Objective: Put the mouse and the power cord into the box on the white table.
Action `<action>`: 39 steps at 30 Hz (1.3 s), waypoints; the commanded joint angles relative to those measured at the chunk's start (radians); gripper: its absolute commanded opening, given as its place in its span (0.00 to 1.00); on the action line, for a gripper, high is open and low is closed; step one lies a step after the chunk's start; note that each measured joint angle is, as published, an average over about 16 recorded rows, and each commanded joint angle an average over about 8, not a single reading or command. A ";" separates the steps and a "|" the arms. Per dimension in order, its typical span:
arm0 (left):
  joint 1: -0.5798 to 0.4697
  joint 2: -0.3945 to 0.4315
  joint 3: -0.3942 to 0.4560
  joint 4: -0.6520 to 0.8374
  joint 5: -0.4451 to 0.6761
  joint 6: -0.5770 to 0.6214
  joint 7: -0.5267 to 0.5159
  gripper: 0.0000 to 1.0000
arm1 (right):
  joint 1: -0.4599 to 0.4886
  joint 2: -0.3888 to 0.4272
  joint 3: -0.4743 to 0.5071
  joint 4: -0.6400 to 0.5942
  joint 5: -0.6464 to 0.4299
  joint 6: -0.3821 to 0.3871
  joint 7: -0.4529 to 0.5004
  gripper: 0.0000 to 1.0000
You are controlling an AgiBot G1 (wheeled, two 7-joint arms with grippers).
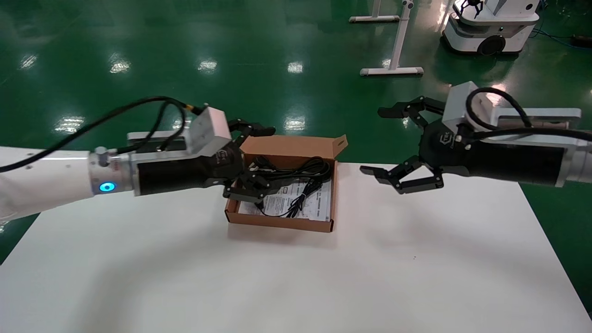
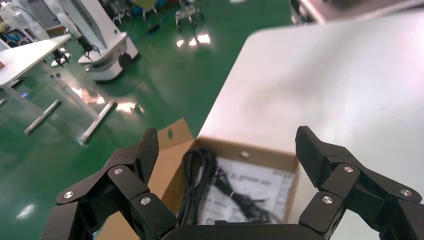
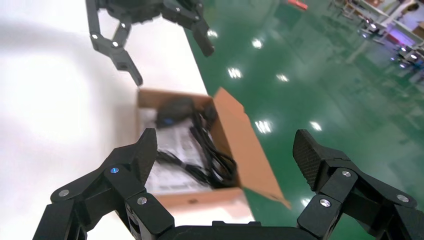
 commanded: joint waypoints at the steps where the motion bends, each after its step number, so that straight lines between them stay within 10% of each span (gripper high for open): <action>1: 0.023 -0.025 -0.020 -0.035 -0.026 0.018 -0.025 1.00 | -0.026 0.011 0.021 0.029 0.019 -0.011 0.023 1.00; 39: 0.358 -0.383 -0.317 -0.549 -0.399 0.276 -0.375 1.00 | -0.440 0.182 0.354 0.497 0.328 -0.185 0.376 1.00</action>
